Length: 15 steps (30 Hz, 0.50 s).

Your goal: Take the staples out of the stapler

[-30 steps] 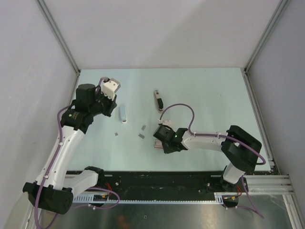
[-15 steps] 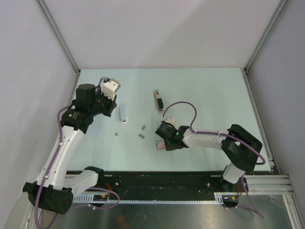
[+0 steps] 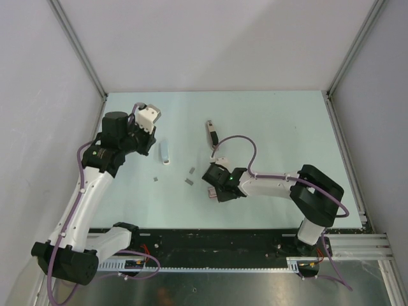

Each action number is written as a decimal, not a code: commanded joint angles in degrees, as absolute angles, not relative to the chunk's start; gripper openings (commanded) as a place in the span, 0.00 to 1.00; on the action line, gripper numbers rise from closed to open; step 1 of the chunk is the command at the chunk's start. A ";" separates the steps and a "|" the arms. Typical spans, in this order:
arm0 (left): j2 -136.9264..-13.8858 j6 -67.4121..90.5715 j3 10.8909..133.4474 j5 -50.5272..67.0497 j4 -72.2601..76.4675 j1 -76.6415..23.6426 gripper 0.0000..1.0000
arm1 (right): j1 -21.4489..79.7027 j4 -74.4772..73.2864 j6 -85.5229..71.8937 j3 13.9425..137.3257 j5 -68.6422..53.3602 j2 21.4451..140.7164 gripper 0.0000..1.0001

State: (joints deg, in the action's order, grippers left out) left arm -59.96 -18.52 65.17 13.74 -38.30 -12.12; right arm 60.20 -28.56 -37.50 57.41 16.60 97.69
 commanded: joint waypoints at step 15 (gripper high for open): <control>-61.43 -38.59 57.00 22.73 -38.21 -20.81 0.51 | 60.57 -22.66 -30.98 60.49 13.48 77.65 0.39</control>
State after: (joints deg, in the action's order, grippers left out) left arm -60.05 -28.47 59.75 18.31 -38.26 -14.76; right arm 62.00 -25.61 -34.02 58.76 12.38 84.60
